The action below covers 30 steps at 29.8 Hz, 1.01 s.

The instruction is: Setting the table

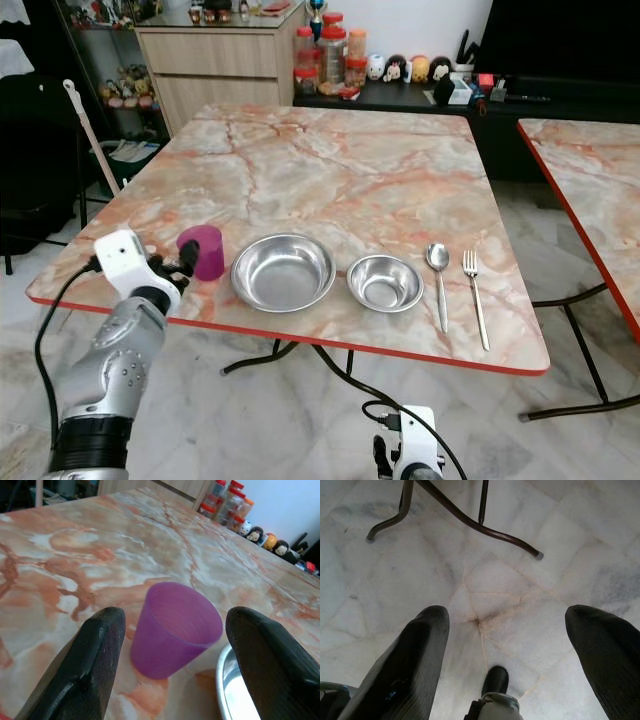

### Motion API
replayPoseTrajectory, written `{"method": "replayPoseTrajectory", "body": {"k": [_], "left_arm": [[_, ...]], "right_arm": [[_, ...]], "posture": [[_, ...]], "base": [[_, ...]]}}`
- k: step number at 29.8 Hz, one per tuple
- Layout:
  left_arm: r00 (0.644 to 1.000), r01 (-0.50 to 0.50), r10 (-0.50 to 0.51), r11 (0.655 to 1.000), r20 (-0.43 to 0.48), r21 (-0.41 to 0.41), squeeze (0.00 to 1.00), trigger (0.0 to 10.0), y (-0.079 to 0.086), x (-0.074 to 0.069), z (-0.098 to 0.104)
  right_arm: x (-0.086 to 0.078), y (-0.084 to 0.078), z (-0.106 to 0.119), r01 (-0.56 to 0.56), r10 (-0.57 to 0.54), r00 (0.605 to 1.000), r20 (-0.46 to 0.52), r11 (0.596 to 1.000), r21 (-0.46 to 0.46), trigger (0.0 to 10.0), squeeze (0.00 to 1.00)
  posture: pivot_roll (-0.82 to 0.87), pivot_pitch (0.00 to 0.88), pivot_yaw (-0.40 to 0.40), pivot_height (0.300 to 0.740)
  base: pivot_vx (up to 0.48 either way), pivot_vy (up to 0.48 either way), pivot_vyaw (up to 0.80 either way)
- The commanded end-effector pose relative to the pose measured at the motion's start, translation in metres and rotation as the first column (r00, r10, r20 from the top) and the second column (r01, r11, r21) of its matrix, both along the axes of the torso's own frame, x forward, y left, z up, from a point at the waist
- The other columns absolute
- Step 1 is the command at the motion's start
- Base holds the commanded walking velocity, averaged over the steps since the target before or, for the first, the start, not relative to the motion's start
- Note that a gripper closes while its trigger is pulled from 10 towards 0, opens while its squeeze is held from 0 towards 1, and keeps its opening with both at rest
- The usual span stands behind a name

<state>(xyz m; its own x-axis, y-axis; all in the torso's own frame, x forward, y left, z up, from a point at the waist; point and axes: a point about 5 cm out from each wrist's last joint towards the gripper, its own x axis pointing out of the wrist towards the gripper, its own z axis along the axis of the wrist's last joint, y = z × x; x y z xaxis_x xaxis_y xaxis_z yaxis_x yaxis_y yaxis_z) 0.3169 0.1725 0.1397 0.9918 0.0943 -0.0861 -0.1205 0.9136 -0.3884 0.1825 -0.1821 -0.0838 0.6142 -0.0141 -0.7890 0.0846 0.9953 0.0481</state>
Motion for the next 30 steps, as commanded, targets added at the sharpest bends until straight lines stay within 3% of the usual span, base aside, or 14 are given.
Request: {"method": "replayPoseTrajectory", "body": {"k": [1, 7, 10, 15, 17, 26, 30], "left_arm": [[1.0, -0.007, 0.007, 1.0, 0.016, 0.003, 0.0, 10.0, 0.001, 0.001, 0.006], [0.998, 0.009, -0.01, 1.0, 0.059, 0.022, 0.0, 10.0, -0.004, 0.002, 0.016], [0.988, 0.003, -0.005, 1.0, 0.152, 0.01, 0.0, 10.0, -0.003, 0.003, 0.032], [0.939, 0.045, -0.059, 0.998, 0.339, 0.049, 0.0, 10.0, -0.009, 0.0, 0.055], [0.93, 0.047, -0.085, 0.992, 0.356, 0.113, 0.0, 10.0, -0.013, -0.001, 0.053], [0.901, 0.046, -0.102, 0.989, 0.423, 0.14, 0.0, 10.0, -0.023, 0.0, 0.056], [0.896, 0.04, -0.101, 0.988, 0.433, 0.149, 0.0, 10.0, -0.024, 0.001, 0.057]], "right_arm": [[0.003, 0.002, 0.002, 0.007, -0.007, 1.0, 0.015, 1.0, 0.008, 10.0, 0.0], [0.004, 0.002, 0.002, 0.014, -0.014, 1.0, 0.015, 1.0, 0.013, 10.0, 0.0], [0.004, 0.001, 0.002, 0.017, -0.017, 1.0, 0.017, 1.0, 0.016, 10.0, 0.0], [0.005, 0.003, 0.002, 0.014, -0.014, 1.0, 0.011, 1.0, 0.019, 10.0, 0.0], [0.005, 0.003, 0.002, 0.014, -0.014, 1.0, 0.019, 1.0, 0.021, 10.0, 0.0], [0.006, 0.002, 0.002, 0.015, -0.015, 1.0, 0.017, 1.0, 0.013, 10.0, 0.0], [0.004, 0.003, 0.002, 0.007, -0.007, 1.0, 0.007, 1.0, 0.016, 10.0, 0.0]], "posture": [[0.17, 0.0, 0.006, 0.705], [0.17, 0.0, 0.006, 0.705], [0.17, 0.0, 0.005, 0.705], [0.17, 0.0, 0.007, 0.705], [0.17, 0.0, 0.008, 0.705], [0.17, 0.0, 0.006, 0.705], [0.17, 0.0, 0.006, 0.681]], "base": [[0.349, 0.0, 0.0], [0.352, 0.0, 0.0], [0.355, 0.0, 0.0], [0.36, 0.0, 0.0], [0.368, 0.0, 0.0], [0.383, 0.0, 0.0], [0.419, 0.0, 0.0]]}}
